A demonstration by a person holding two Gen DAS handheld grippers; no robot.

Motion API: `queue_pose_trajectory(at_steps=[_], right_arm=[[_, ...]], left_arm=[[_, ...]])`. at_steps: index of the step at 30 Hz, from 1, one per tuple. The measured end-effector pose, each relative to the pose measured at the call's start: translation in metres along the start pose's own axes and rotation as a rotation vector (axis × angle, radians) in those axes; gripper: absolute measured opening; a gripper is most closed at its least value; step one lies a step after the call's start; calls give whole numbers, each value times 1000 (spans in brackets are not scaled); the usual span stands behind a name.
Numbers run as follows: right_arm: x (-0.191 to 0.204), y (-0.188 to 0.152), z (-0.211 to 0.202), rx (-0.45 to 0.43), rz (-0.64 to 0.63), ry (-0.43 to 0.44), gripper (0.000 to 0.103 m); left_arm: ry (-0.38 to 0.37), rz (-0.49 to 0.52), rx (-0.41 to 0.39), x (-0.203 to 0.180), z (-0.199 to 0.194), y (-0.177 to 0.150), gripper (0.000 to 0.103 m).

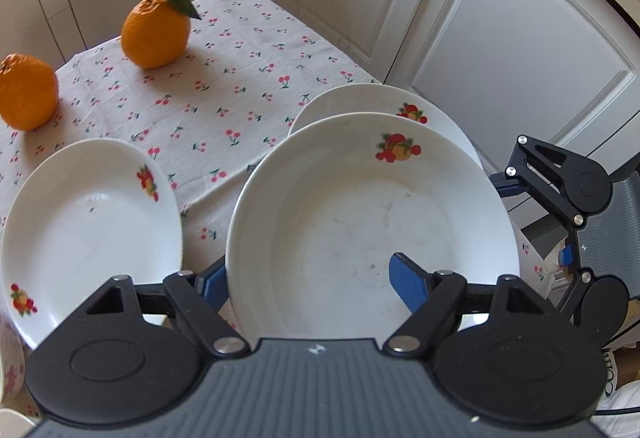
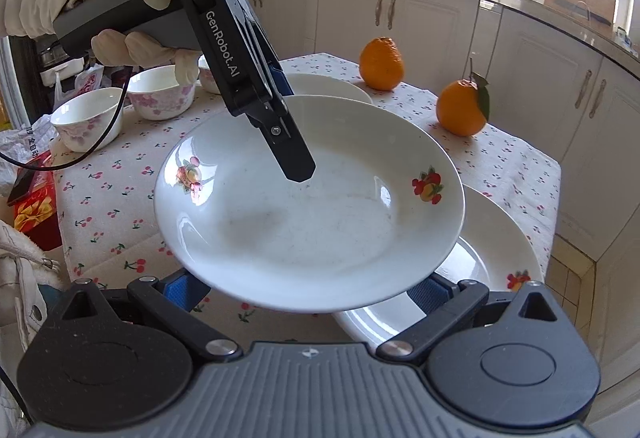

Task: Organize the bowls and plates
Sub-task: 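Lift the fruit-decal plate off the cloth with the left tool, then carry the held plate and lower it onto the stained plate with the left tool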

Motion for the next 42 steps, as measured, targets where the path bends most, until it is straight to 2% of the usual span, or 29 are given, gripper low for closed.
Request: queue_pose_trajectory(at_steps=[12, 21, 42], right_arm=[[-40, -21, -18, 10, 53, -87, 103], [-47, -28, -17, 26, 74, -107, 103], [-54, -34, -22, 31, 108, -131, 103]], left_arm=[[-54, 61, 22, -21, 50, 38, 80], [-70, 57, 36, -24, 71, 43, 80], [-79, 81, 67, -29, 95, 53, 80]])
Point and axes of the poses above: each gripper's, at about its wrist camera, not at the fingertips, and z roughly the way its jaws point, x to its left, y to its top, the point moved 1 cm from there along z, roughly the way its jaws point, and after that the axes turned 10 degrees about -x, right-handed, at the moved point
